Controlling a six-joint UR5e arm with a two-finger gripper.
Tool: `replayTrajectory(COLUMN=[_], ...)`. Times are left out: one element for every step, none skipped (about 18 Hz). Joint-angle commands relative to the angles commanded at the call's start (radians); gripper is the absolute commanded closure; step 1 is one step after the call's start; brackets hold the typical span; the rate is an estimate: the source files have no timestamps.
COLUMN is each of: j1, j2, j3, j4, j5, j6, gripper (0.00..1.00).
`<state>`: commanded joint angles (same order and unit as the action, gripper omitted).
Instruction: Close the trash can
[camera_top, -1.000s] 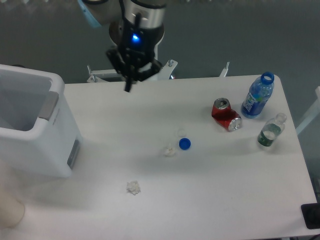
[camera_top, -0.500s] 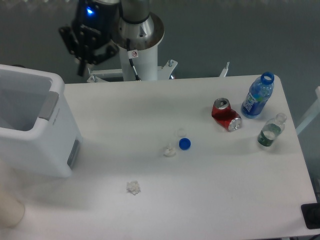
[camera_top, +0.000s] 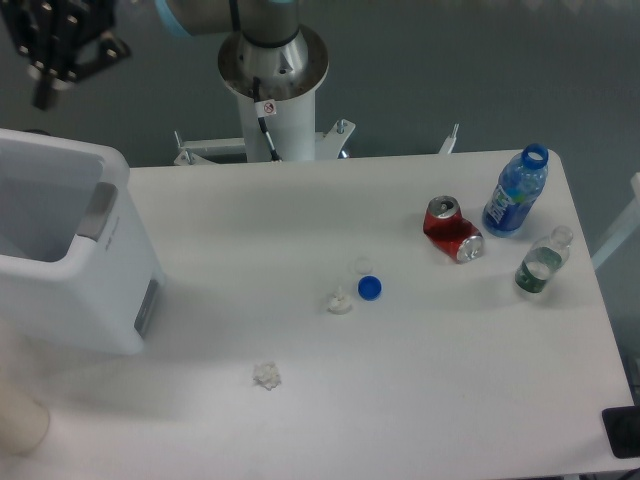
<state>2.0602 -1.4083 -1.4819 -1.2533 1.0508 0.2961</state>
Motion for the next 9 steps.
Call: replayTrajectory(j1=[-0.012,-0.023,-0.034,-0.049,-0.063,-0.072,-0.084,-0.103,-0.121], j2=[0.002,0.003,0.003,0.003,0.002,0.002,0.002,0.002,-0.001], j3=[0.008,0.020,0.029,0.037,0.046,0.046,0.048,0.048,0.046], j4=[0.002,0.000,0.002,0.002,0.012,0.023,0.031,0.035,0.038], j5=[-0.006,-0.021,-0.035,-0.041,-0.041,-0.041,-0.041,-0.041,-0.041], j6=[-0.003,-0.006,-0.009,-0.011,-0.012,-0.012,-0.012,-0.012,-0.012], gripper=[1.00,1.00,1.00,1.00,1.00,1.00,1.00,1.00,1.00])
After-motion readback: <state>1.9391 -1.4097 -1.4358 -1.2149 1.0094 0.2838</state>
